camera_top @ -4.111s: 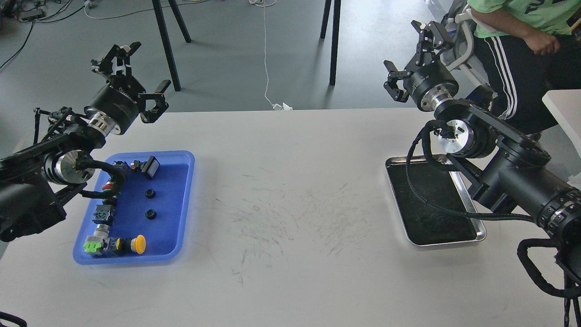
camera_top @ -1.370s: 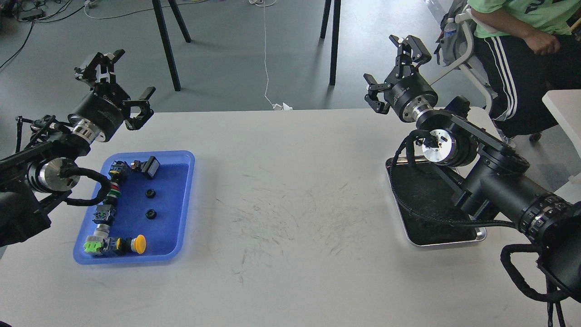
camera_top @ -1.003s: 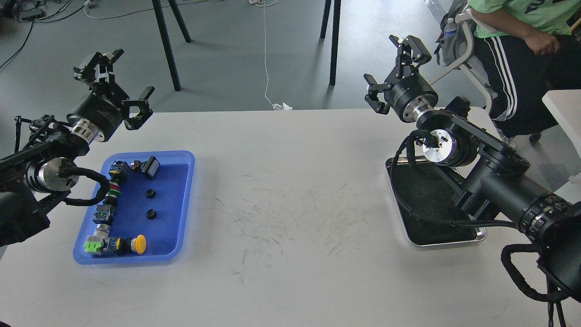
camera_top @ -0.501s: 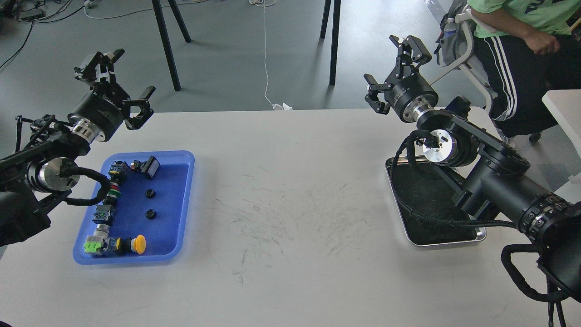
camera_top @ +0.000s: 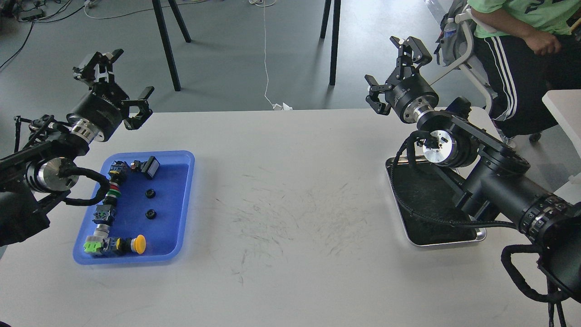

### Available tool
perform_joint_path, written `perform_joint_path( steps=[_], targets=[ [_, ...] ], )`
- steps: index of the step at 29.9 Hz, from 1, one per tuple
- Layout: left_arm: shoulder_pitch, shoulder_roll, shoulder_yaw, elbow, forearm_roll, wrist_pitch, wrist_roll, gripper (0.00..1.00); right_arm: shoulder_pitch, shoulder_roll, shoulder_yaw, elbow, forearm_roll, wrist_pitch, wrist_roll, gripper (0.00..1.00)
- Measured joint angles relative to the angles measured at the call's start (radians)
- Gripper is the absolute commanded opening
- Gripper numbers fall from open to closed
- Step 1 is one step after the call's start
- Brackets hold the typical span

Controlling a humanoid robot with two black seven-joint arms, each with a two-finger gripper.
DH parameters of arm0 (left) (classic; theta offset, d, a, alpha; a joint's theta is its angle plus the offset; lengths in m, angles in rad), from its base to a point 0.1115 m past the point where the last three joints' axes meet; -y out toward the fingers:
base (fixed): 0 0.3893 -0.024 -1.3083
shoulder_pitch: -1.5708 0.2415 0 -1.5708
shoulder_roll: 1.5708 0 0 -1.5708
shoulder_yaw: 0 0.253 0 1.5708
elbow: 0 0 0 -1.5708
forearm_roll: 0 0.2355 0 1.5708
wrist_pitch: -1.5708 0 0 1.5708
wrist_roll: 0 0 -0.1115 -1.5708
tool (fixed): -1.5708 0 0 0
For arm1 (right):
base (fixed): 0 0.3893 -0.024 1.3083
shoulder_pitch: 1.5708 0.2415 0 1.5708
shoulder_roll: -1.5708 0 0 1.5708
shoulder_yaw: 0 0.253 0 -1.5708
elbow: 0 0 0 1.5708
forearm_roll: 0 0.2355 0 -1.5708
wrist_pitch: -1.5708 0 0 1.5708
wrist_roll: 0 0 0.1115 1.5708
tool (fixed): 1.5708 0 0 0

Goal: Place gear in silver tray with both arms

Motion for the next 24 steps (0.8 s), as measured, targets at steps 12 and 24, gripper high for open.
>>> perform_joint_path(
  steps=[12, 24],
  targets=[
    [-0.001, -0.002, -0.001, 0.003, 0.001, 0.0, 0.0, 0.99, 0.001, 0.0, 0.0, -0.001, 0.0, 0.001, 0.0, 0.99],
    [-0.003, 0.004, -0.001, 0.002, 0.001, 0.0, 0.0, 0.99, 0.0, 0.0, 0.0, -0.001, 0.0, -0.001, 0.0, 0.99]
  ],
)
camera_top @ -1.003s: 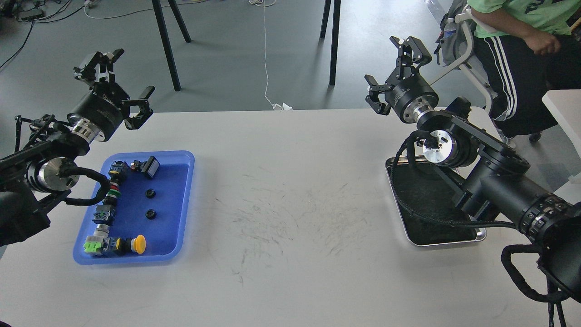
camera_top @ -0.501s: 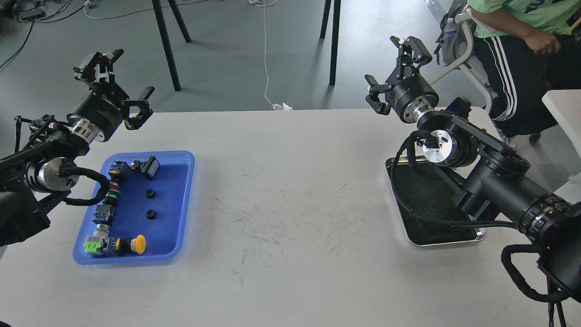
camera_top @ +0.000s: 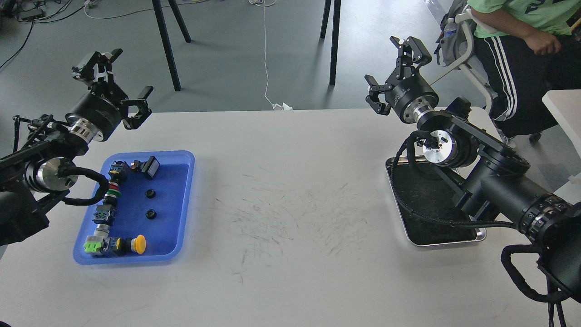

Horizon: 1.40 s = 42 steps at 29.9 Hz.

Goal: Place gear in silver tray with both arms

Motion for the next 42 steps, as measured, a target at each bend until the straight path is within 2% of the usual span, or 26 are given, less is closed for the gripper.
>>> perform_joint_path(
  steps=[18, 29, 42],
  targets=[
    [0.037, 0.044, 0.002, -0.001, 0.0, 0.0, 0.0, 0.99, 0.001, -0.001, 0.001, 0.001, 0.0, 0.0, 0.0, 0.99],
    [0.03, 0.032, 0.05, 0.03, -0.001, 0.0, 0.0, 0.99, -0.001, 0.0, 0.0, 0.001, 0.0, 0.001, 0.0, 0.99],
    [-0.038, 0.084, 0.153, -0.042, 0.002, 0.0, 0.0, 0.99, -0.001, 0.0, -0.011, 0.002, 0.0, 0.001, 0.0, 0.99]
  ],
)
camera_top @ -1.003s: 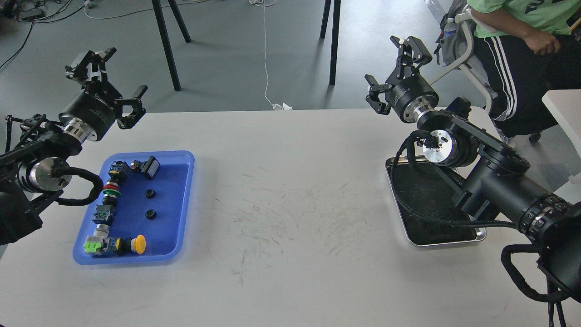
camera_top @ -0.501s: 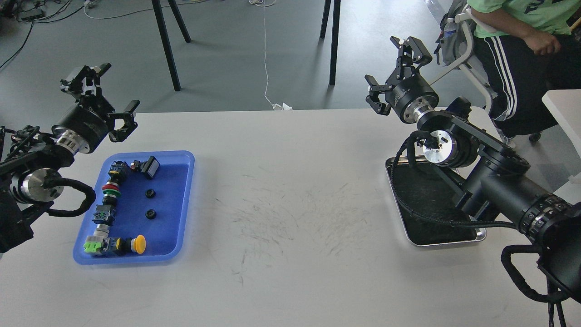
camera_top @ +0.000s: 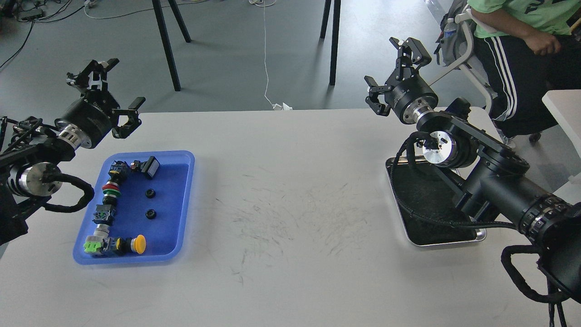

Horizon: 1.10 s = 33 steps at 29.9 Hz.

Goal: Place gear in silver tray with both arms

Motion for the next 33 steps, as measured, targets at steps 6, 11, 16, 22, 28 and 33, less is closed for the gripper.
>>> perform_joint_path(
  steps=[6, 11, 16, 22, 28, 33],
  targets=[
    [-0.099, 0.074, 0.12, -0.058, -0.003, 0.0, 0.0, 0.99, 0.0, 0.0, -0.002, 0.001, 0.0, 0.0, 0.0, 0.99],
    [-0.157, 0.092, 0.156, -0.066, -0.001, 0.0, 0.0, 0.99, -0.002, 0.0, -0.008, 0.0, -0.002, -0.002, 0.0, 0.99],
    [-0.194, 0.091, 0.176, -0.029, 0.001, 0.0, 0.03, 0.99, 0.002, 0.0, -0.01, 0.001, -0.002, -0.003, 0.0, 0.99],
    [-0.242, 0.094, 0.185, -0.017, -0.006, 0.001, 0.098, 0.99, 0.003, 0.0, -0.01, 0.002, -0.002, -0.003, 0.0, 0.99],
    [-0.25, 0.09, 0.175, 0.029, -0.011, 0.077, 0.117, 0.99, -0.001, 0.0, -0.01, 0.003, -0.002, -0.003, 0.0, 0.99],
    [-0.251, 0.097, 0.124, 0.026, -0.016, 0.106, 0.081, 0.98, -0.001, 0.0, -0.01, 0.004, -0.003, -0.003, 0.0, 0.99]
  ],
)
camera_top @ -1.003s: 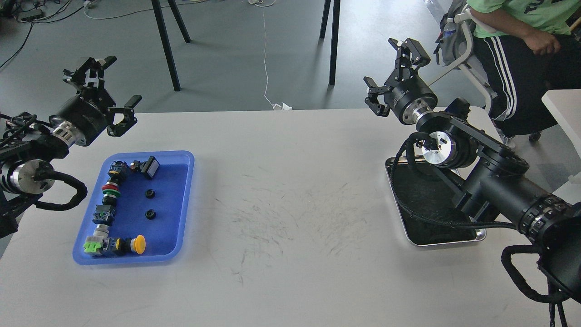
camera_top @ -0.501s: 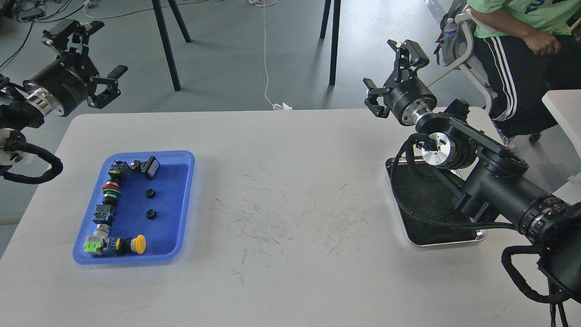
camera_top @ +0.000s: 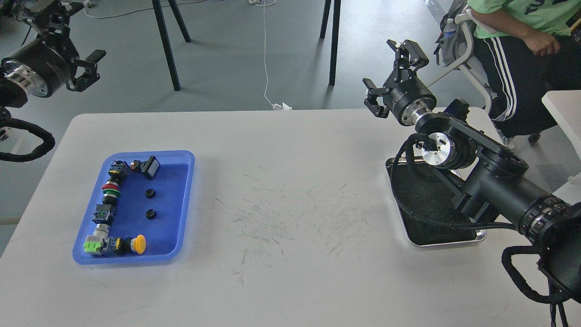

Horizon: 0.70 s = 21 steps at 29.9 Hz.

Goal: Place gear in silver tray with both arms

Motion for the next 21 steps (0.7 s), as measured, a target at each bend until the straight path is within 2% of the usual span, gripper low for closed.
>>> perform_joint_path(
  steps=[4, 10, 16, 21],
  targets=[
    [-0.009, -0.002, -0.012, 0.001, 0.004, 0.031, -0.025, 0.98, -0.002, 0.0, -0.001, 0.002, -0.004, 0.0, 0.0, 0.99],
    [-0.018, -0.022, 0.043, 0.001, 0.01, 0.11, -0.02, 0.97, -0.003, 0.0, -0.006, 0.003, -0.007, 0.0, 0.0, 0.99],
    [-0.036, -0.007, 0.123, -0.071, 0.063, 0.046, -0.011, 0.98, -0.003, -0.005, -0.013, 0.005, -0.007, 0.0, 0.0, 0.99],
    [-0.087, 0.084, 0.132, -0.228, 0.179, 0.011, 0.001, 0.97, -0.012, -0.004, -0.013, 0.005, -0.006, 0.003, 0.0, 0.99]
  ],
)
